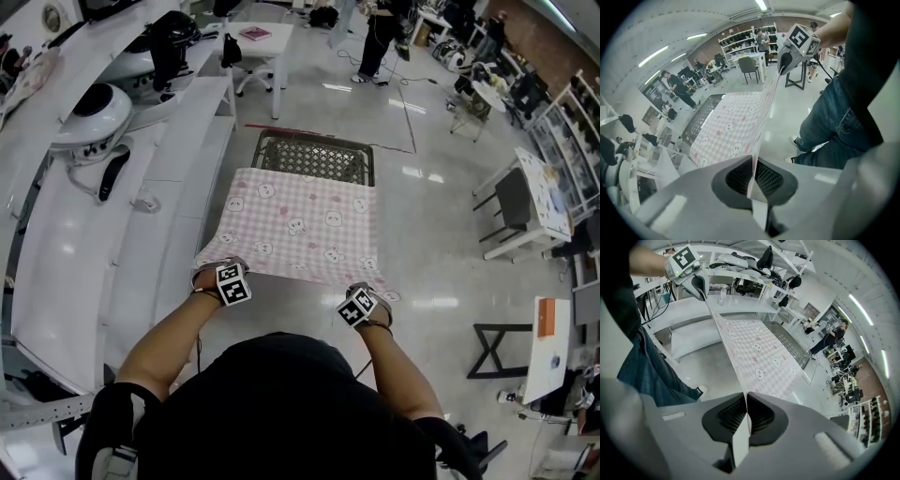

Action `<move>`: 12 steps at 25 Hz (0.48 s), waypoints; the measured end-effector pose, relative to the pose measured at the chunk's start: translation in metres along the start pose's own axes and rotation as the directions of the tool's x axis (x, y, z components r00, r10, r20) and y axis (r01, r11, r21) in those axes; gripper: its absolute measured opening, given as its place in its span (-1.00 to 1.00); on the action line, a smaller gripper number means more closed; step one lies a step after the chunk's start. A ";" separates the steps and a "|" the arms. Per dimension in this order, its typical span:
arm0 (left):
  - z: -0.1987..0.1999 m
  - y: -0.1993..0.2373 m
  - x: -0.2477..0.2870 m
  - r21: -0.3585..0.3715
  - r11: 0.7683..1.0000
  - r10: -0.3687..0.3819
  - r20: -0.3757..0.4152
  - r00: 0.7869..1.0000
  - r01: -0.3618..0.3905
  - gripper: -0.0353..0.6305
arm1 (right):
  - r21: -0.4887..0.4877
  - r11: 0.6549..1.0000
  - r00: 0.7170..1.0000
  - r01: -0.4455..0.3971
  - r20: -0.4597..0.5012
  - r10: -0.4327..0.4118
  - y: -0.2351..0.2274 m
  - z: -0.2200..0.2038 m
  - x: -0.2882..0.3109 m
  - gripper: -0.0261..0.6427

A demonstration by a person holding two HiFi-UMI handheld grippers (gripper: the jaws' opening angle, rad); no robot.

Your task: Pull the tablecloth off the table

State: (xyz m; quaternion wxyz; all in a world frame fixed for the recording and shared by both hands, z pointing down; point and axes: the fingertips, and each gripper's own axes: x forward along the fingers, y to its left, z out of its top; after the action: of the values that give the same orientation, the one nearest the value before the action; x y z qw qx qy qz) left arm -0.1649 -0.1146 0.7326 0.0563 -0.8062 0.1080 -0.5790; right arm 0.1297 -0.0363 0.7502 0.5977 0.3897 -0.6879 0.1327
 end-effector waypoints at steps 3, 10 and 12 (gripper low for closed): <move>0.004 0.003 -0.010 -0.016 1.000 0.014 0.009 1.000 -0.014 -0.88 | 0.005 1.000 1.000 0.002 0.011 -0.002 -0.002 0.001 -0.011 -0.83; 0.011 -0.002 -0.036 -0.054 0.998 0.025 0.020 0.999 -0.024 -0.88 | 0.010 1.000 0.999 0.001 0.049 -0.002 0.002 0.000 -0.040 -0.83; 0.013 -0.006 -0.045 -0.061 0.998 0.016 0.020 1.000 -0.015 -0.88 | 0.010 1.000 0.998 0.009 0.060 -0.009 0.002 0.000 -0.052 -0.83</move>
State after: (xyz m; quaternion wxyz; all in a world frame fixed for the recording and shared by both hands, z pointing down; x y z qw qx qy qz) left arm -0.1656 -0.0984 0.6882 0.0376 -0.8124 0.1313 -0.5669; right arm 0.1273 -0.0149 0.7030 0.5753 0.3996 -0.7033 0.1216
